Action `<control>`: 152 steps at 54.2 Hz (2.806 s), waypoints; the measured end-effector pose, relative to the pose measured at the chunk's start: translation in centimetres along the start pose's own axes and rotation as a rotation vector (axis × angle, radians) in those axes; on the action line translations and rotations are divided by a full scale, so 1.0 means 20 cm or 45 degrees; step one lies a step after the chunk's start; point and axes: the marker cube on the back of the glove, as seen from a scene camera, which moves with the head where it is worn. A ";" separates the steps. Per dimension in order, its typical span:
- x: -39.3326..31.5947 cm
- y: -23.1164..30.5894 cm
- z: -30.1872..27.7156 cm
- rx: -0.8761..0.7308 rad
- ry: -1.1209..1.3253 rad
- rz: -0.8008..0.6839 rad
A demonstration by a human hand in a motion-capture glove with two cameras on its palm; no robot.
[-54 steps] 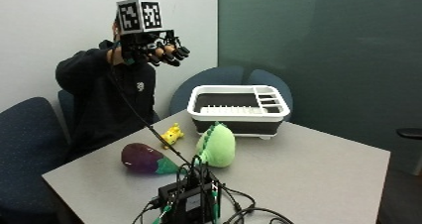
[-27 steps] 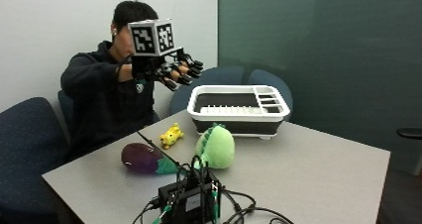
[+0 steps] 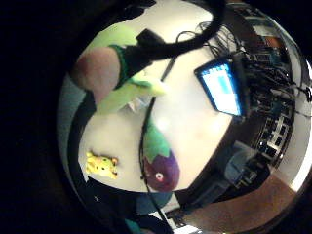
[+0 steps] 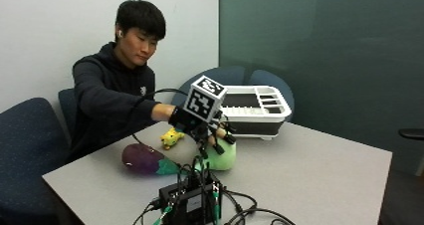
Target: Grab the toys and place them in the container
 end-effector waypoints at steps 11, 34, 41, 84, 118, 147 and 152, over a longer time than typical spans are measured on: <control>0.03 -0.13 0.14 0.164 -0.047 0.011; -0.10 0.02 -0.32 0.669 -0.080 -0.009; -0.38 0.21 -0.75 0.852 -0.149 -0.128; -0.62 0.23 -0.78 0.574 -0.487 -0.233; 0.35 0.78 -0.01 0.064 -0.108 0.817; 0.50 0.70 0.52 -0.194 -0.246 0.808; 0.51 0.69 0.55 -0.074 -0.295 0.783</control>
